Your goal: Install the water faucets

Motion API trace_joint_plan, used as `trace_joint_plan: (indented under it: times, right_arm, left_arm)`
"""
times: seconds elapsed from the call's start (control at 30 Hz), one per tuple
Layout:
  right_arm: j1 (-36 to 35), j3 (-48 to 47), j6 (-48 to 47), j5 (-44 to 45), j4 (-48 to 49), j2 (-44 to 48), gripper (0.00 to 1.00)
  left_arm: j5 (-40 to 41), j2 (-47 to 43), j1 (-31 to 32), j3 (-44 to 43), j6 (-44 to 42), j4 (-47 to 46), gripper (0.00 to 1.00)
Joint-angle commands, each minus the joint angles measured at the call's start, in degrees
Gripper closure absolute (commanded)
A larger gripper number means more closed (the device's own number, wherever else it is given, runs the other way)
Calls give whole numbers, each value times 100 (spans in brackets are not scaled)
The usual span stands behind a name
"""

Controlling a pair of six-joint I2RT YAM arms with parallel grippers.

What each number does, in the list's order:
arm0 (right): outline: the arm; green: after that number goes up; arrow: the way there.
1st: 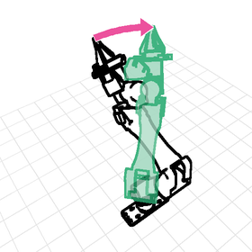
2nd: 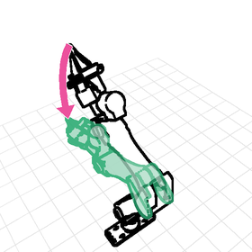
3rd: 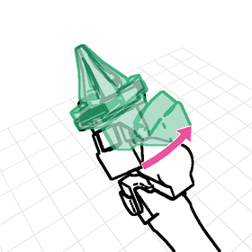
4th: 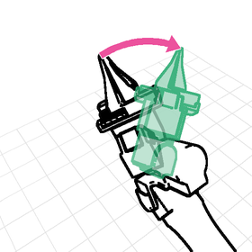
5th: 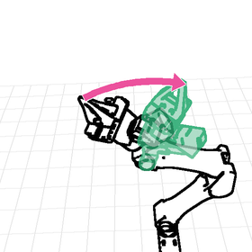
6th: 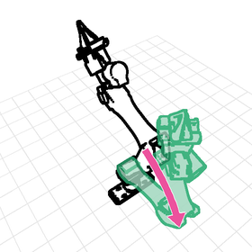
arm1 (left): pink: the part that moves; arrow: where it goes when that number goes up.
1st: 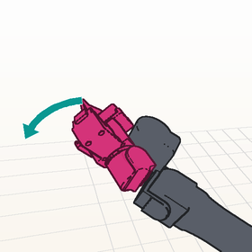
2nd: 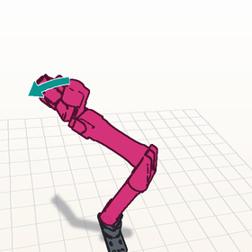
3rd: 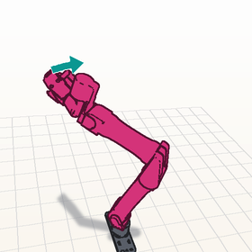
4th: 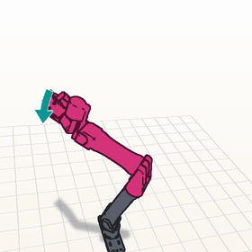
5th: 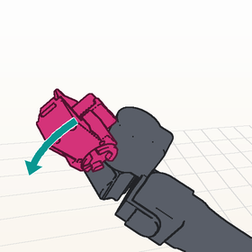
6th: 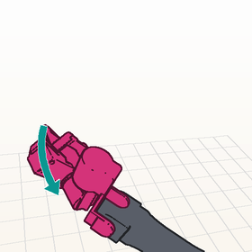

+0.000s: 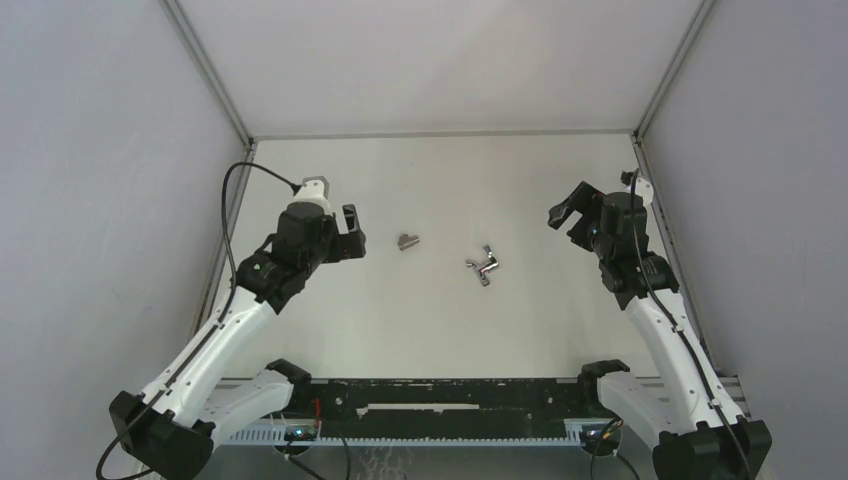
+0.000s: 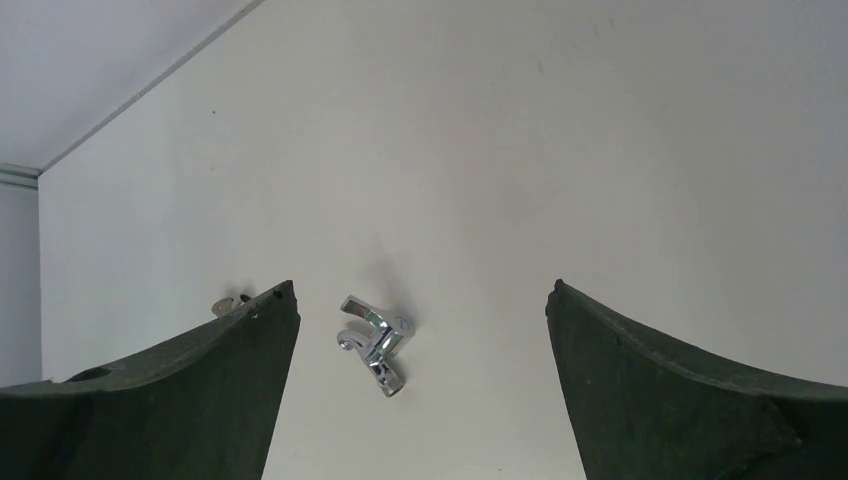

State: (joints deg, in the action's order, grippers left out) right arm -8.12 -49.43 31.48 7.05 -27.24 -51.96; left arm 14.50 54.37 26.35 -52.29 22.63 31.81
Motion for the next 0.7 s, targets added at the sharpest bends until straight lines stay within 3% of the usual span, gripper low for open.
trace_joint_plan:
  times: [0.0, 0.27, 0.43, 0.67]
  right_arm:
    - [-5, -40, -113, -136, 101, 3, 0]
    - [-188, 98, 42, -221, 248, 5, 0]
    - [-569, 100, 81, -20, 302, -111, 0]
    - [-1180, 154, 75, -110, 682, -399, 0]
  left_arm:
    - [22, -27, 15, -203, 148, -219, 0]
    - [-366, 170, 31, -256, -77, -193, 0]
    - [-184, 423, 192, -310, 39, -252, 0]
    - [50, 2075, 257, -1266, 786, 642, 0]
